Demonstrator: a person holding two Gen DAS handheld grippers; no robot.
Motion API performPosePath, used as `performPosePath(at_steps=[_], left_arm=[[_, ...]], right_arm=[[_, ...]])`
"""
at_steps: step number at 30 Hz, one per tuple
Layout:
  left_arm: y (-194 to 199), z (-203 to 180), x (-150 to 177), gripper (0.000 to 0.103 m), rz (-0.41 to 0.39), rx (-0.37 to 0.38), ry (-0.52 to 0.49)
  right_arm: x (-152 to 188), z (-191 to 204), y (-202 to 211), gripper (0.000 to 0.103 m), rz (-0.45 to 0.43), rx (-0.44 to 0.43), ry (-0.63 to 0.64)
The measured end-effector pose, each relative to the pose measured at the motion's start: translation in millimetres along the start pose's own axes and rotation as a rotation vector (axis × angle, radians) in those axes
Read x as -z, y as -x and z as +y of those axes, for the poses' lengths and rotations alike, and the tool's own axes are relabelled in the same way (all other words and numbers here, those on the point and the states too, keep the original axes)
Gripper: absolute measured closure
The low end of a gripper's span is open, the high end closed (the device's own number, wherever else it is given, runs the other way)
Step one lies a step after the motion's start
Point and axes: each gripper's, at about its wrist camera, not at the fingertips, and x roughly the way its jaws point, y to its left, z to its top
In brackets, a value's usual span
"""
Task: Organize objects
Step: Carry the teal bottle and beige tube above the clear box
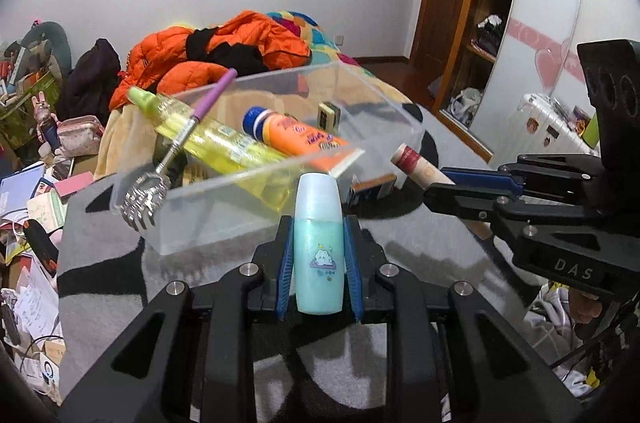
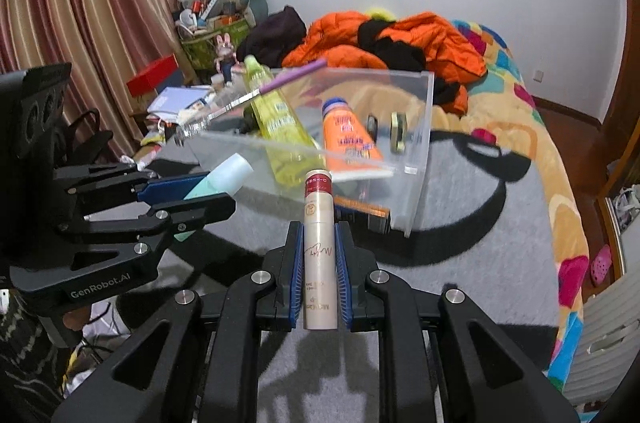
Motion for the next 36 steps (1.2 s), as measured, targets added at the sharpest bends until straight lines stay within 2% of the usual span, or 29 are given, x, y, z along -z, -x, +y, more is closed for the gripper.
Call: performPosePath(at_steps=[12, 19, 25, 36], left_arm=[[10, 11, -25, 0.08, -0.068, -0.042, 0.01], [5, 19, -41, 0.08, -0.113, -0.053, 0.039], [-9, 26, -55, 0.08, -0.113, -0.061, 0.046], [-35, 40, -60, 0.08, -0.079, -0.065, 0.083]], right_arm=[[-34, 1, 5, 0.089, -0.092, 0.014, 0.018], [-54, -7, -2, 0.089, -0.11, 0.047, 0.032], [-69, -15, -11, 0.089, -0.113, 0.066, 0.038], [-83, -19, -44, 0.089, -0.063, 0.094, 0.084]])
